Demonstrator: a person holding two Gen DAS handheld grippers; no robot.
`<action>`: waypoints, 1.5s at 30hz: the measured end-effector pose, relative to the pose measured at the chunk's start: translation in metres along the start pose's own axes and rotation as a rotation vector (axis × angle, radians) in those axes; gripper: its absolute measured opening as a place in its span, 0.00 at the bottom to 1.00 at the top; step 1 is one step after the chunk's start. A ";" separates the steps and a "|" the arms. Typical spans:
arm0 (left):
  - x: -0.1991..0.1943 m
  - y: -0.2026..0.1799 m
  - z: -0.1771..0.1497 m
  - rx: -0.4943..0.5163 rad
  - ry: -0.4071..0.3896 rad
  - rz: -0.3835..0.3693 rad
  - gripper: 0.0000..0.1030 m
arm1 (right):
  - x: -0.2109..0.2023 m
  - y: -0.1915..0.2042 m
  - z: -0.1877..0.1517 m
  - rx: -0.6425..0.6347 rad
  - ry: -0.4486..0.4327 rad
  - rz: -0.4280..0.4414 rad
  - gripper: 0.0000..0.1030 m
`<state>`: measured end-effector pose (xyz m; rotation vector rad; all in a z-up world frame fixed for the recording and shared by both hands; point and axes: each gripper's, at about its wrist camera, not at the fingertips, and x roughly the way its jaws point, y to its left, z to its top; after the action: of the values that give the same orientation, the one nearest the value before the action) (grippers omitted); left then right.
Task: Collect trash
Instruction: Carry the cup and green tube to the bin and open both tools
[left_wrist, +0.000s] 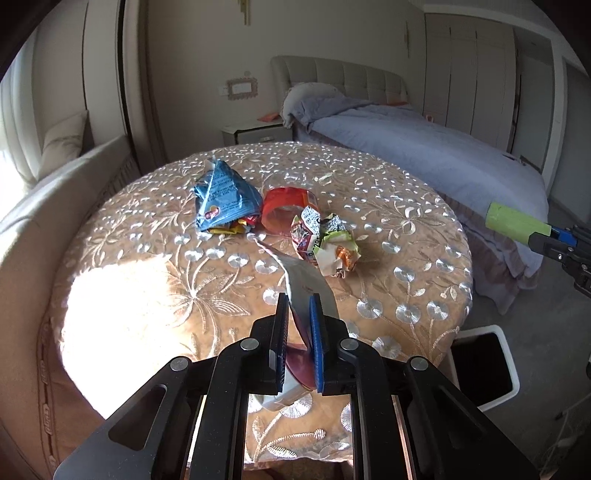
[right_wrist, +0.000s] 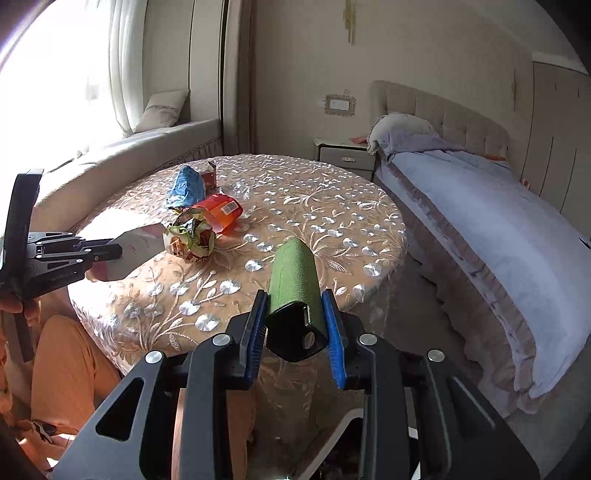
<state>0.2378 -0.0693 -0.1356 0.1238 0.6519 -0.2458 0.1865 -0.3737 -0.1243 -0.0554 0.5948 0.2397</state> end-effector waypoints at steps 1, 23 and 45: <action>-0.009 -0.002 0.004 0.008 -0.021 -0.005 0.10 | -0.003 -0.001 -0.001 0.001 -0.001 -0.004 0.30; 0.074 -0.270 -0.036 0.540 0.181 -0.541 0.10 | -0.023 -0.071 -0.148 0.161 0.297 -0.229 0.30; 0.178 -0.368 -0.126 0.900 0.454 -0.677 0.95 | 0.016 -0.146 -0.253 0.277 0.464 -0.314 0.94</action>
<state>0.2036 -0.4333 -0.3575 0.8455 0.9825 -1.1851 0.0953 -0.5423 -0.3454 0.0654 1.0638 -0.1693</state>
